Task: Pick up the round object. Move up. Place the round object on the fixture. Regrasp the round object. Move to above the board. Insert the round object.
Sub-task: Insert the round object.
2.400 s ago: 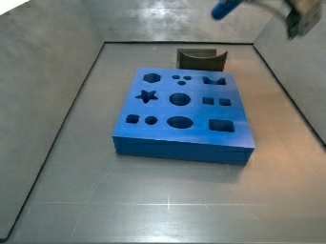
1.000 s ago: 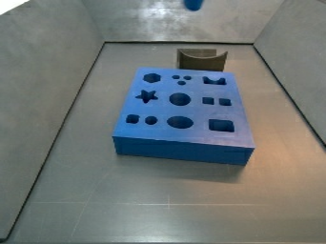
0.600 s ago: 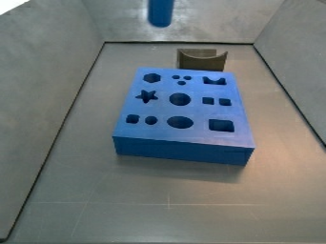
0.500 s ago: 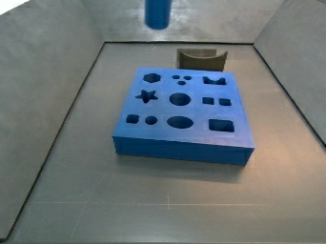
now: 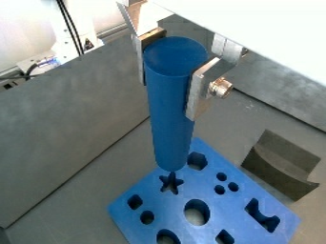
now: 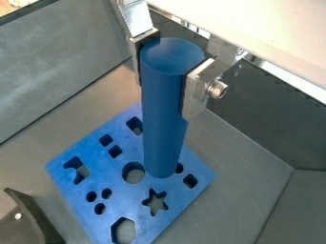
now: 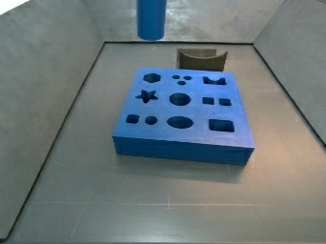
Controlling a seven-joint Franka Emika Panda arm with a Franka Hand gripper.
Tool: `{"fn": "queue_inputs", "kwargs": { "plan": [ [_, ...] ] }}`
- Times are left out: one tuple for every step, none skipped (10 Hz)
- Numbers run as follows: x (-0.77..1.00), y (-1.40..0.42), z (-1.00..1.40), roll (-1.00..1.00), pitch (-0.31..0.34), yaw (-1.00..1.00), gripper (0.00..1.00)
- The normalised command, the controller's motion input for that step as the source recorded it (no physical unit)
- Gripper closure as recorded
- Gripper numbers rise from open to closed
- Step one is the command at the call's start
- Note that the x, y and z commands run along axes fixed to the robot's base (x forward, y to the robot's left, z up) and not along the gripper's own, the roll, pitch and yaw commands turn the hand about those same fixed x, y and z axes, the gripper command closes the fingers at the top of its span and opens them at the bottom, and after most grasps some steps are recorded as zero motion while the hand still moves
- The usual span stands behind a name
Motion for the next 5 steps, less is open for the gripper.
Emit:
{"fn": "queue_inputs", "kwargs": {
  "plan": [
    [0.33, 0.10, -0.87, -0.11, -0.043, -0.08, 1.00],
    [0.43, 0.09, -0.74, -0.14, -0.053, -0.31, 1.00],
    [0.40, 0.10, -0.75, -0.13, -0.067, -0.39, 1.00],
    [0.39, 0.11, -0.78, -0.11, -0.046, -0.37, 1.00],
    [0.23, 0.02, -0.99, -0.02, -0.020, -0.30, 1.00]
  ]
}}
